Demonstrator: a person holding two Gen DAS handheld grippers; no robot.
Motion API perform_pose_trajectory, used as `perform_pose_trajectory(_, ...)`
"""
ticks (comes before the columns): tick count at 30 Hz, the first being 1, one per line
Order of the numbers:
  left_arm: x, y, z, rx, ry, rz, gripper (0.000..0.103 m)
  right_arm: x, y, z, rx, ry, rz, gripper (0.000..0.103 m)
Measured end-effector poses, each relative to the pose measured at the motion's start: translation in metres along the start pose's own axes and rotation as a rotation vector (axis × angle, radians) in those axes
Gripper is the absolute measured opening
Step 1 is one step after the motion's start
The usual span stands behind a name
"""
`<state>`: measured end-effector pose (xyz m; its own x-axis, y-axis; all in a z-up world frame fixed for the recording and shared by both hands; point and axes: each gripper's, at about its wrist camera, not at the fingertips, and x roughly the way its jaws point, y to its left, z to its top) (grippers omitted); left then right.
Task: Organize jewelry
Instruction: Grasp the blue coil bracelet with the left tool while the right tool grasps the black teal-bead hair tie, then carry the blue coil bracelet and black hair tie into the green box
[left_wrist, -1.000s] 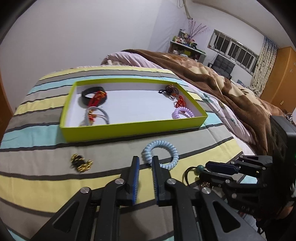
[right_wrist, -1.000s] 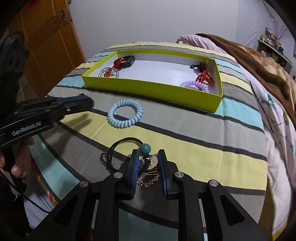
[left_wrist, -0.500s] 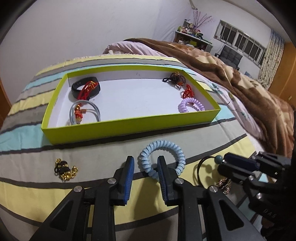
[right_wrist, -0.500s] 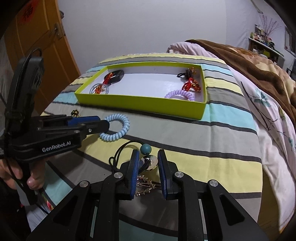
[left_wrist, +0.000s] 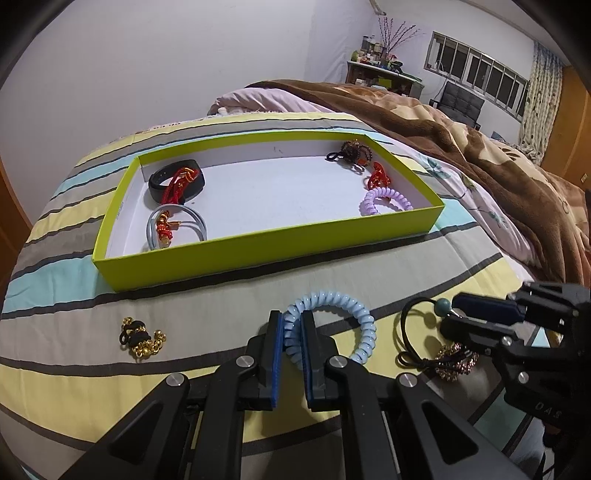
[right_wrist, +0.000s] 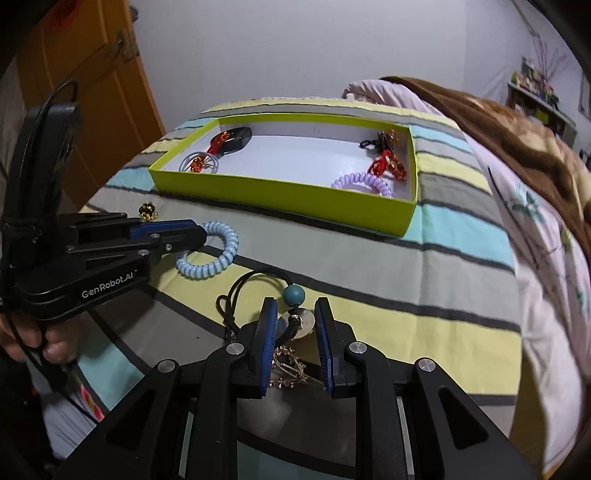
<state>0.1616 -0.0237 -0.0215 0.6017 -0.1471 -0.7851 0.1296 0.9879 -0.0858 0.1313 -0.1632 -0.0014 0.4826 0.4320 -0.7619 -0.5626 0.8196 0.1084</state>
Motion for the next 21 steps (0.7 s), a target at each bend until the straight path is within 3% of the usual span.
perform_pose_trajectory(11, -0.007, 0.003, -0.008, 0.006, -0.005, -0.008, 0.009, 0.013, 0.004, 0.005, -0.082, 0.085, -0.038, 0.022)
perform_pose_trajectory(21, -0.011, 0.006, -0.010, 0.003, -0.009, -0.011, 0.009, 0.008, 0.007, 0.001, -0.052, 0.042, -0.057, 0.021)
